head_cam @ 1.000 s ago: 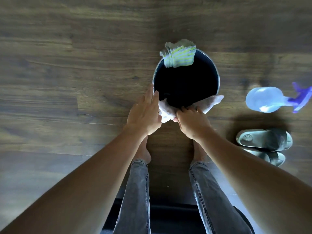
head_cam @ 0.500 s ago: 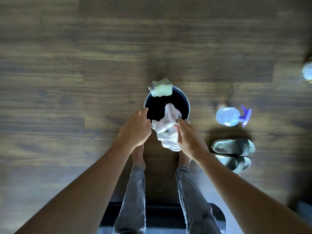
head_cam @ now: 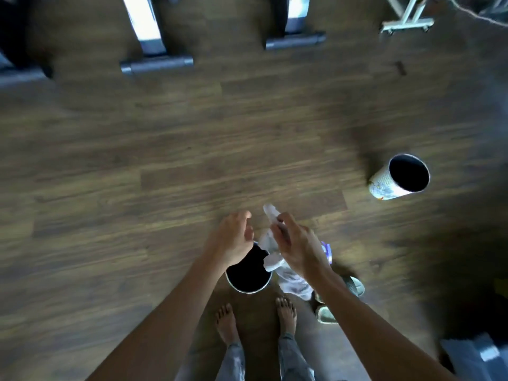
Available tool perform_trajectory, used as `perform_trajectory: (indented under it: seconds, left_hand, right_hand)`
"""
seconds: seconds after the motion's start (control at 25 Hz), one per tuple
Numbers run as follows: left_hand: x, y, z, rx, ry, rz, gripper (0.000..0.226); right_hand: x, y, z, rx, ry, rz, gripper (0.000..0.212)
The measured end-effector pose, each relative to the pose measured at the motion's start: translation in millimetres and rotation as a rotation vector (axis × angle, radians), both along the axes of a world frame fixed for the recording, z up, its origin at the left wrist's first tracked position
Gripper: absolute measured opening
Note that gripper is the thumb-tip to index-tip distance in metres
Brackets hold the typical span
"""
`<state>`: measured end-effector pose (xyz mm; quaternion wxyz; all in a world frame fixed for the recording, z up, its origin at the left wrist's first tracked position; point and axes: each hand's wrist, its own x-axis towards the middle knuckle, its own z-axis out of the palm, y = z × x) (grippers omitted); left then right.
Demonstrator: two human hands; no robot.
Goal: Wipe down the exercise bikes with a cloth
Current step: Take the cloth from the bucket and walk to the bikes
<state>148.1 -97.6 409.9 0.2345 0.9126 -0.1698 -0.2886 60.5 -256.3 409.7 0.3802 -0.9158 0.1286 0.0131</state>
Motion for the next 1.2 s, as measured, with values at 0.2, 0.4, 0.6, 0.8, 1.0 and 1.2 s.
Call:
perform_trajectory:
  seconds: [0.2, 0.4, 0.6, 0.8, 1.0, 1.2]
  left_hand:
    - [27.4, 55.8, 81.7, 0.014, -0.121, -0.001, 0.039]
    - [73.4, 107.2, 147.7, 0.045, -0.244, 0.021, 0.041]
    - [145.1, 132.5, 187.0, 0.051, -0.316, 0.044, 0.037]
    - [254.2, 119.3, 199.2, 0.091, -0.348, 0.001, 0.040]
    - [401.0, 59.5, 206.9, 0.140, -0.336, -0.160, 0.019]
    - [534.1, -36.2, 224.8, 0.107, -0.445, -0.329, 0.031]
  right_hand:
    - [33.2, 35.6, 86.6, -0.150, -0.070, 0.010, 0.016]
    - [80.9, 73.3, 153.8, -0.258, -0.211, 0.053, 0.018]
    - [160.0, 95.3, 186.9, -0.312, -0.343, 0.122, 0.017]
    - [262.0, 86.9, 189.2, -0.284, -0.392, 0.090, 0.019]
    - [381.1, 39.4, 194.9, -0.295, -0.390, -0.010, 0.022]
    - [490.8, -42.0, 215.6, -0.391, -0.319, -0.110, 0.025]
